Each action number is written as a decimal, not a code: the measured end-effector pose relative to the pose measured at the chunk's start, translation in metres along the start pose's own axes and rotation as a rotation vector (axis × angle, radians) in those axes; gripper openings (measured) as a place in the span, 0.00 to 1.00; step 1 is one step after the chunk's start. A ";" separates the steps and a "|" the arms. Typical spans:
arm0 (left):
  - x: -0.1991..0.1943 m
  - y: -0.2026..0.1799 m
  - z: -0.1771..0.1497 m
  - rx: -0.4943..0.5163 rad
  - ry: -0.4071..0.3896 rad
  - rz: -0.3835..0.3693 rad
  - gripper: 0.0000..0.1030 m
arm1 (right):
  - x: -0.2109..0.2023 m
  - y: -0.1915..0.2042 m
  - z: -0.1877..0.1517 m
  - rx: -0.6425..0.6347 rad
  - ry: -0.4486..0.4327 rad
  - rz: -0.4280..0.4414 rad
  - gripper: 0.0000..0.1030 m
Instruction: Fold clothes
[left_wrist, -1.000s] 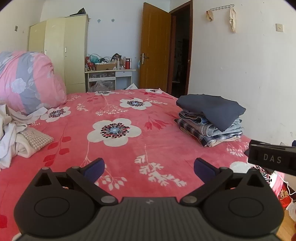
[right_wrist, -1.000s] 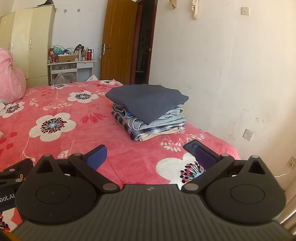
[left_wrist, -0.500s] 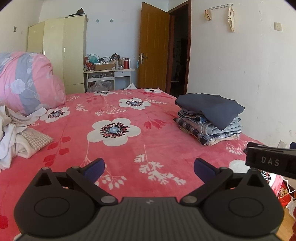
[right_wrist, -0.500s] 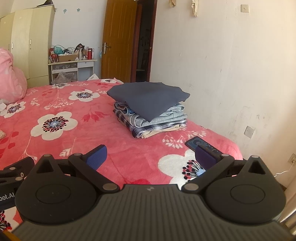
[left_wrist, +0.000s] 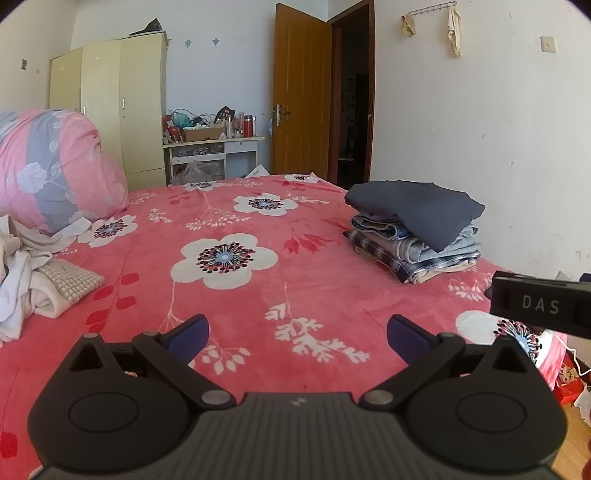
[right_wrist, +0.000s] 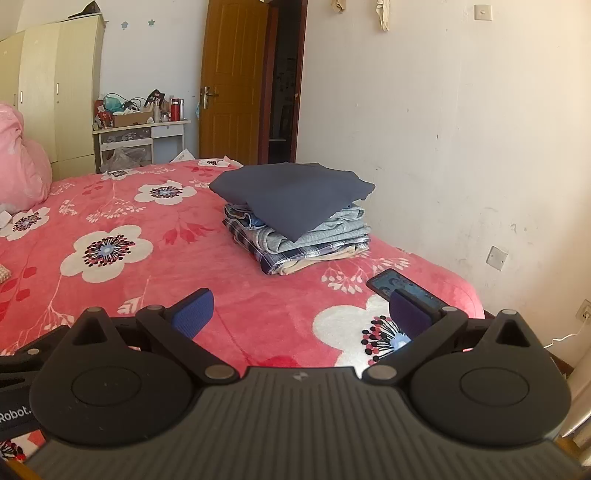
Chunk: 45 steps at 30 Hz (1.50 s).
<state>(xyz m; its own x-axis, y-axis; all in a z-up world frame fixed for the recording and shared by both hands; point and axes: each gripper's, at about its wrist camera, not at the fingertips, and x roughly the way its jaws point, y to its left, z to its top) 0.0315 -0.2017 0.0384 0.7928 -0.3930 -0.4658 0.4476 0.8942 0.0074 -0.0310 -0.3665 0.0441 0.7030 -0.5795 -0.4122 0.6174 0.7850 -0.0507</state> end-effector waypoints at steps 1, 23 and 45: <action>0.000 0.000 0.000 0.000 0.001 0.001 1.00 | 0.000 0.000 0.000 0.002 0.000 0.001 0.99; 0.001 0.000 -0.001 0.007 -0.001 0.005 1.00 | 0.005 0.003 -0.002 0.005 0.013 0.000 0.99; 0.004 -0.001 0.000 0.009 0.004 0.004 1.00 | 0.010 0.002 -0.003 0.011 0.029 0.002 0.99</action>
<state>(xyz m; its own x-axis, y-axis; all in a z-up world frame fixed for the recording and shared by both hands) 0.0340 -0.2042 0.0366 0.7926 -0.3888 -0.4697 0.4487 0.8935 0.0174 -0.0242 -0.3703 0.0377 0.6939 -0.5710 -0.4387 0.6197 0.7838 -0.0402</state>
